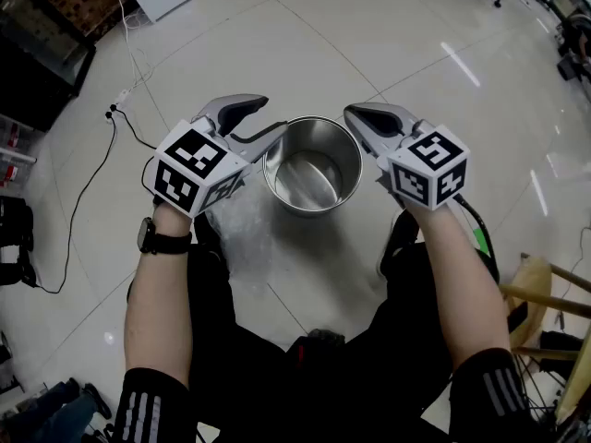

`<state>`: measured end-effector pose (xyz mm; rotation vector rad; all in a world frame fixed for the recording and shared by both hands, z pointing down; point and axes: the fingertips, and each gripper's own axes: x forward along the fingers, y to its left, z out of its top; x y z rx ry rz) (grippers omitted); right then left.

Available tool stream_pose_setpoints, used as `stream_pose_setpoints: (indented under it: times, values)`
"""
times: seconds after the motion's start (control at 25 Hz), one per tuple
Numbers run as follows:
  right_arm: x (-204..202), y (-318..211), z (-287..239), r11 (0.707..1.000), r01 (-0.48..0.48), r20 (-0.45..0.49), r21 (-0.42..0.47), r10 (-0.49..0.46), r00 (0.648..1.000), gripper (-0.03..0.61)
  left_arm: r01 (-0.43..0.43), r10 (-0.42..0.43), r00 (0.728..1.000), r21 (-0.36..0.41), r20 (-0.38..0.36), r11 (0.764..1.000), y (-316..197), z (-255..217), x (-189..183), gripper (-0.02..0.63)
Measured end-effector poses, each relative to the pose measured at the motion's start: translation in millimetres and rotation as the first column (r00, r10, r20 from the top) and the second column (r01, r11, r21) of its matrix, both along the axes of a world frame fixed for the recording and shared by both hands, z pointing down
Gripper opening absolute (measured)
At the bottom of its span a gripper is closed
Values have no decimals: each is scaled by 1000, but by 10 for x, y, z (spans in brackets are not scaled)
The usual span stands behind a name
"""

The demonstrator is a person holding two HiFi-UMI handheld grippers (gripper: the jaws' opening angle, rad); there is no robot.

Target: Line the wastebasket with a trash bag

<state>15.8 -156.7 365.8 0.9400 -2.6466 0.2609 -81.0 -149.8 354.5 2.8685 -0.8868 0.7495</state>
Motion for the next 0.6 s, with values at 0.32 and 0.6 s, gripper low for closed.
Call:
stream_pose_setpoints:
  times: [0.32, 0.6]
  values:
    - [3, 20, -9, 1000, 2, 1, -1, -2, 1000, 8, -1, 1, 1000, 3, 1, 1000, 31, -19, 38, 184]
    - [-85, 28, 28, 1000, 18, 1, -8, -18, 1000, 8, -2, 2, 1000, 2, 5, 1000, 29, -11, 15, 184]
